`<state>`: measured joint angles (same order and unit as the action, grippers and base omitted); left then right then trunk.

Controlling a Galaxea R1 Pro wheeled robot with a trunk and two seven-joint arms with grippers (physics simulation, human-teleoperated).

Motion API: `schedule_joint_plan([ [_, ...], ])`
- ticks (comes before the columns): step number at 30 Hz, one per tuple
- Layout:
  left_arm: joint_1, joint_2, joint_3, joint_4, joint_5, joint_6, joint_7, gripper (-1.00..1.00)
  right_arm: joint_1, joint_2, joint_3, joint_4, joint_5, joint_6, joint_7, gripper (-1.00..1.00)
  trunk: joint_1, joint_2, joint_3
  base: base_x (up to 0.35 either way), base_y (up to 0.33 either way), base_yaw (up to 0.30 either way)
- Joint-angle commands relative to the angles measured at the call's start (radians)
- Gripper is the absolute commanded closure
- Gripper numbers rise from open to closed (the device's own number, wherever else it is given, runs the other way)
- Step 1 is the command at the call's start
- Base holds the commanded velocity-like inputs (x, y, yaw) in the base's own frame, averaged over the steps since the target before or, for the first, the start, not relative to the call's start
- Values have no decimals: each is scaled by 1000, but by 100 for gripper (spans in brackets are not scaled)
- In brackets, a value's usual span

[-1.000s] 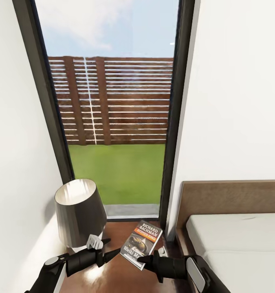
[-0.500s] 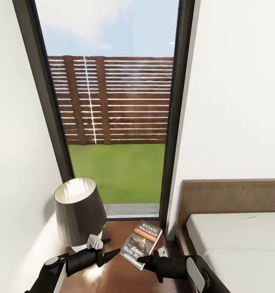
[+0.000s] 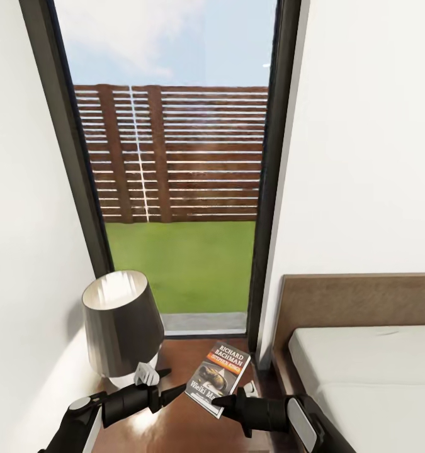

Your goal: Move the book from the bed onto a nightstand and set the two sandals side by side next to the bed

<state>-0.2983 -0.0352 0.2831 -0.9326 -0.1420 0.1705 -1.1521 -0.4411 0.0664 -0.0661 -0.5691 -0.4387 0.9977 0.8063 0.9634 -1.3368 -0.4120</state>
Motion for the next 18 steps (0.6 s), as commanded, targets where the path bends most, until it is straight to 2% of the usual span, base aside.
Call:
schedule_joint_plan([
  [1, -1, -2, 5, -2, -7, 11, -8, -100, -1, 1, -6, 0, 6, 4, 7, 100, 4, -8, -4, 0, 0, 0],
  [18, -1, -2, 5, -2, -7, 11, -8, -100, -1, 1, -6, 1, 8, 4, 7, 100, 69, -127, -58, 0, 0, 0],
])
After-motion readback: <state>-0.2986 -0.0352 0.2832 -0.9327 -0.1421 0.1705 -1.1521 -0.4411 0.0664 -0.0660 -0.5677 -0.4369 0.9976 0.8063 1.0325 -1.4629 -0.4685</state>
